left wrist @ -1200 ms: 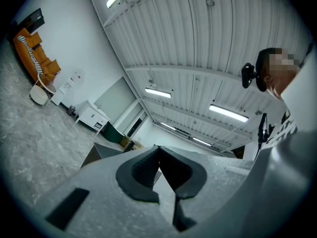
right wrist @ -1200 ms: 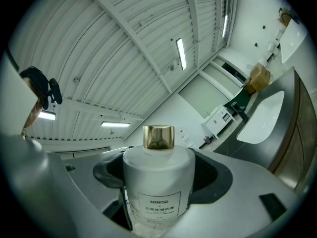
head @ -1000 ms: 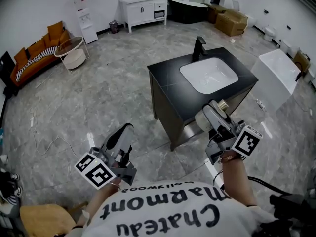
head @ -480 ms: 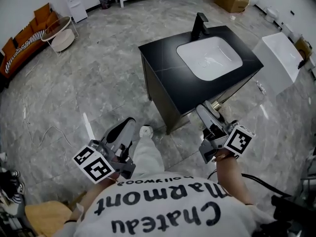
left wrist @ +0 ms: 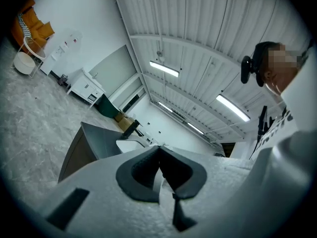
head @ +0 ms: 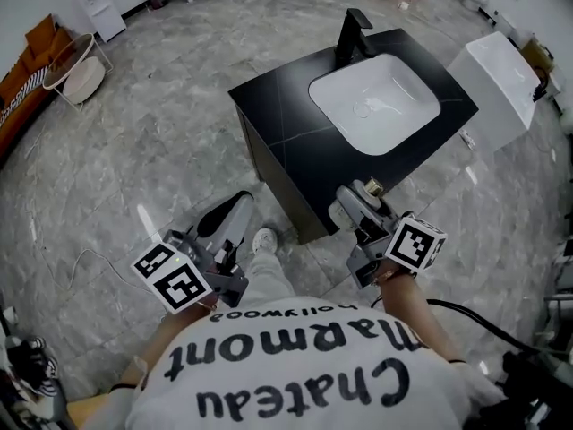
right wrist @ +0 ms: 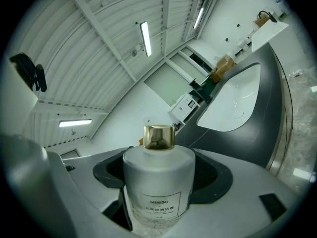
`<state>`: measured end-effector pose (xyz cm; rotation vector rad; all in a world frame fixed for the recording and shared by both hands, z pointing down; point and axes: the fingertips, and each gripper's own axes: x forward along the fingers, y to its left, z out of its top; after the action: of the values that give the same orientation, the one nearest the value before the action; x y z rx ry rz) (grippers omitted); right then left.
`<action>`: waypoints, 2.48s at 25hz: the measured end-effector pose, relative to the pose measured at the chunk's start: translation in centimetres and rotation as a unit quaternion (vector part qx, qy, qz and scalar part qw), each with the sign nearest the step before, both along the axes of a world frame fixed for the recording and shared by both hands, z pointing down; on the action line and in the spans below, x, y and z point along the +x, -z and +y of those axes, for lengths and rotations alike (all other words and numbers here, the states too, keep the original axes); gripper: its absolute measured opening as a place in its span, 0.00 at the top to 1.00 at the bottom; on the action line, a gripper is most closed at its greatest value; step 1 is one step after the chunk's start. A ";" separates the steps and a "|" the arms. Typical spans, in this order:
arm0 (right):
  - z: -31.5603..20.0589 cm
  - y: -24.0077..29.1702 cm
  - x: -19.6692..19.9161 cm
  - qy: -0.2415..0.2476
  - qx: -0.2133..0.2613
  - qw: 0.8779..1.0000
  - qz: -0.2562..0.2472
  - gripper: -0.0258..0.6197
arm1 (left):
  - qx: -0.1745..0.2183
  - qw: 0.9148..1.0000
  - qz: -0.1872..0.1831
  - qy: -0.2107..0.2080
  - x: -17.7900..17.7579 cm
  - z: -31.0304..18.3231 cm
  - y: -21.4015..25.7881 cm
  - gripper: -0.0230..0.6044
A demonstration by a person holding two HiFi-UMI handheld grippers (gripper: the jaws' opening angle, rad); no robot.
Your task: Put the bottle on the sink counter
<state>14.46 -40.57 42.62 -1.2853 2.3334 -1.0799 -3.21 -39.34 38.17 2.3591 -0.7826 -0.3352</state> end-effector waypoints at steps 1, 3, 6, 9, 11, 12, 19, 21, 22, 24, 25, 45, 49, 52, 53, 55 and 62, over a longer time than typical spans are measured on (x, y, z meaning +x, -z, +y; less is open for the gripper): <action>-0.8 -1.1 0.2 -0.009 -0.011 1.000 0.015 0.43 | -0.001 1.000 -0.003 -0.004 0.1 -1.1 -0.2 0.94; -2.5 -3.0 0.6 -0.026 -0.027 0.997 0.062 0.43 | -0.006 1.000 -0.012 -0.010 0.2 -3.2 -0.7 0.94; -4.6 -4.6 0.5 -0.033 -0.033 0.991 0.126 0.43 | -0.018 1.000 -0.022 -0.013 0.2 -5.8 -1.4 0.94; -6.2 -5.9 0.4 -0.032 -0.039 0.983 0.176 0.43 | -0.023 0.999 -0.026 -0.012 0.0 -7.6 -1.6 0.94; -6.9 -6.8 0.4 -0.028 -0.047 0.977 0.204 0.43 | -0.027 0.999 -0.028 -0.012 -0.1 -8.2 -1.7 0.94; -7.1 -7.3 0.3 -0.025 -0.051 0.974 0.219 0.43 | -0.030 0.999 -0.029 -0.012 -0.2 -8.4 -1.8 0.94; -7.9 -9.8 -0.2 -0.005 -0.063 0.957 0.283 0.43 | -0.026 0.999 -0.040 -0.006 -1.0 -9.1 -2.1 0.94; -8.0 -10.0 -0.2 -0.001 -0.056 0.957 0.286 0.43 | -0.025 0.999 -0.044 -0.003 -1.1 -9.2 -2.4 0.94; -8.0 -10.0 -0.3 0.001 -0.053 0.957 0.286 0.43 | -0.027 0.999 -0.045 0.000 -1.3 -9.2 -2.5 0.94; -8.0 -10.0 -0.3 0.004 -0.050 0.958 0.283 0.43 | -0.032 0.998 -0.046 0.006 -1.5 -9.2 -2.8 0.94; -8.0 -10.0 -0.4 0.006 -0.049 0.958 0.283 0.43 | -0.033 0.998 -0.047 0.008 -1.6 -9.1 -2.8 0.94; -6.6 -10.2 -1.2 0.032 -0.008 0.955 0.295 0.43 | -0.043 0.997 -0.042 0.052 -3.4 -6.3 -3.6 0.94; -6.2 -10.3 -1.4 0.043 0.001 0.949 0.313 0.43 | -0.040 0.997 -0.040 0.056 -3.3 -5.6 -3.3 0.94; -6.2 -10.5 -1.4 0.047 0.002 0.946 0.320 0.43 | -0.042 0.996 -0.040 0.061 -3.6 -5.1 -3.5 0.94; -6.2 -10.6 -1.5 0.048 0.001 0.945 0.323 0.43 | -0.043 0.996 -0.040 0.064 -3.8 -5.0 -3.7 0.94; -6.2 -10.8 -1.5 0.049 0.001 0.944 0.326 0.43 | -0.045 0.996 -0.038 0.068 -4.1 -4.8 -3.8 0.94; -6.0 -11.2 -1.9 0.055 0.009 0.937 0.344 0.43 | -0.039 0.995 -0.034 0.082 -5.1 -4.4 -3.7 0.94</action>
<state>12.53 -46.52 53.81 -1.7587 2.9213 -0.6954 -8.29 -43.73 41.87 2.2488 -1.0062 -0.2873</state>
